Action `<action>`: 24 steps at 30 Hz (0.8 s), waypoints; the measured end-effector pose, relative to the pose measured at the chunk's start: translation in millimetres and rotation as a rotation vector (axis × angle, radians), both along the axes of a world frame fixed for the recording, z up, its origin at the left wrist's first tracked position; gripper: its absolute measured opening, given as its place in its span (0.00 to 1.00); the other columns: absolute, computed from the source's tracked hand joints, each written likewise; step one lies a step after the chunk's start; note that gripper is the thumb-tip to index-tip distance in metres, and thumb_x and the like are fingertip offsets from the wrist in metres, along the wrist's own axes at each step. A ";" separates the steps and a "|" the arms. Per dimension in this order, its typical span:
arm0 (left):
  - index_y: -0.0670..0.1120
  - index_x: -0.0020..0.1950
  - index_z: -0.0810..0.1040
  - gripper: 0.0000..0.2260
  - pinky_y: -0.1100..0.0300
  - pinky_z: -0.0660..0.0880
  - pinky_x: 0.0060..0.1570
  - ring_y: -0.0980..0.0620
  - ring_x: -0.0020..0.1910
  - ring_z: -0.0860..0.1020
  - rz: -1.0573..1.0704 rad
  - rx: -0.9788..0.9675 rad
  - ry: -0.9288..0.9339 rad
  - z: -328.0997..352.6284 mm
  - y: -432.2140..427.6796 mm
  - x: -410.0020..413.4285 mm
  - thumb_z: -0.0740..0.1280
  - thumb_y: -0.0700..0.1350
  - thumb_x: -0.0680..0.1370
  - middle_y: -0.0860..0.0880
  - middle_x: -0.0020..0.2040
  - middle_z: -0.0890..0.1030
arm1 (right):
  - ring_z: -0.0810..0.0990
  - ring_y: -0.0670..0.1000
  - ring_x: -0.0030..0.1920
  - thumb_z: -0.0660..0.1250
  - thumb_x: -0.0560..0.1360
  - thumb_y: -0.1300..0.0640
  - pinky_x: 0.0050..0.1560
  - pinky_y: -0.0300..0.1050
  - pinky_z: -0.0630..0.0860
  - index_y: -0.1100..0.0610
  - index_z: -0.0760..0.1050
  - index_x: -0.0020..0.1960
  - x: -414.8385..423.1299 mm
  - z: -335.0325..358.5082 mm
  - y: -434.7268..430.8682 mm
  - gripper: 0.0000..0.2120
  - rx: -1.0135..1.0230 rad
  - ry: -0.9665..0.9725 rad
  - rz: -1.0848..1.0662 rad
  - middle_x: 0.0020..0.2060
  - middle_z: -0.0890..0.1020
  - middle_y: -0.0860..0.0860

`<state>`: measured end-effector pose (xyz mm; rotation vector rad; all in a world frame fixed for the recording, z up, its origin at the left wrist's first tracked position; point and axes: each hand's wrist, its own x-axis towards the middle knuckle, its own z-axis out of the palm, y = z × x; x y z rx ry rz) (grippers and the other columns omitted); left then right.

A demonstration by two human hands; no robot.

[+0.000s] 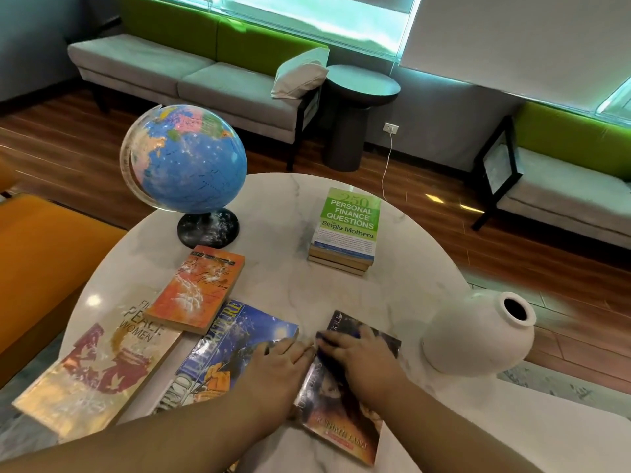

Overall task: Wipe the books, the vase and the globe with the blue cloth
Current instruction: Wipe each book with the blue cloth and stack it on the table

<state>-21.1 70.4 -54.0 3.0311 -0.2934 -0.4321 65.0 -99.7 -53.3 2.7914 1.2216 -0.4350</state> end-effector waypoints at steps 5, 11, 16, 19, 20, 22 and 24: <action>0.49 0.70 0.73 0.51 0.50 0.75 0.51 0.48 0.62 0.75 -0.004 -0.038 -0.083 5.2 4.4 -5.4 0.76 0.68 0.50 0.51 0.69 0.73 | 0.66 0.54 0.54 0.56 0.80 0.55 0.50 0.46 0.69 0.36 0.55 0.74 12.7 -9.6 -17.8 0.27 0.002 -0.038 -0.056 0.75 0.56 0.35; 0.50 0.66 0.77 0.50 0.51 0.76 0.50 0.50 0.61 0.74 0.053 -0.001 -0.056 -1.9 8.9 -8.9 0.72 0.74 0.49 0.52 0.67 0.76 | 0.69 0.56 0.56 0.57 0.78 0.53 0.46 0.49 0.70 0.38 0.59 0.74 -19.5 -8.3 3.2 0.25 0.080 -0.105 -0.085 0.73 0.61 0.37; 0.53 0.54 0.83 0.46 0.56 0.78 0.39 0.54 0.54 0.70 0.031 -0.101 -0.110 -16.0 16.8 -14.7 0.70 0.75 0.42 0.57 0.53 0.82 | 0.72 0.49 0.40 0.56 0.77 0.43 0.32 0.39 0.72 0.36 0.72 0.63 -62.4 -25.9 -27.6 0.15 0.187 -0.128 0.207 0.63 0.73 0.32; 0.57 0.56 0.75 0.43 0.56 0.78 0.39 0.56 0.54 0.70 -0.034 -0.141 -0.127 -17.4 19.7 -16.0 0.71 0.75 0.46 0.60 0.54 0.80 | 0.72 0.48 0.39 0.53 0.75 0.46 0.34 0.38 0.73 0.35 0.75 0.61 -51.8 -14.0 -39.2 0.19 0.205 -0.150 0.064 0.61 0.76 0.32; 0.57 0.57 0.73 0.43 0.56 0.77 0.39 0.56 0.55 0.70 -0.037 -0.147 -0.123 -17.2 20.3 -15.7 0.71 0.74 0.46 0.60 0.55 0.79 | 0.73 0.50 0.43 0.54 0.77 0.46 0.38 0.40 0.73 0.35 0.73 0.63 -45.4 -11.3 -38.0 0.18 0.222 -0.138 -0.056 0.63 0.74 0.33; 0.57 0.56 0.76 0.43 0.56 0.77 0.38 0.57 0.53 0.74 -0.041 -0.162 -0.101 -16.0 21.1 -14.5 0.71 0.74 0.45 0.60 0.54 0.80 | 0.73 0.52 0.48 0.58 0.77 0.47 0.43 0.42 0.72 0.37 0.70 0.67 -43.0 -13.2 -30.1 0.19 0.220 -0.162 -0.246 0.66 0.71 0.34; 0.56 0.53 0.82 0.43 0.57 0.77 0.37 0.57 0.51 0.77 -0.005 -0.136 -0.083 -12.1 19.3 -13.1 0.70 0.75 0.43 0.60 0.53 0.81 | 0.72 0.51 0.42 0.64 0.72 0.47 0.35 0.41 0.72 0.38 0.75 0.63 -57.8 -19.6 -15.6 0.20 0.250 -0.197 -0.210 0.61 0.77 0.36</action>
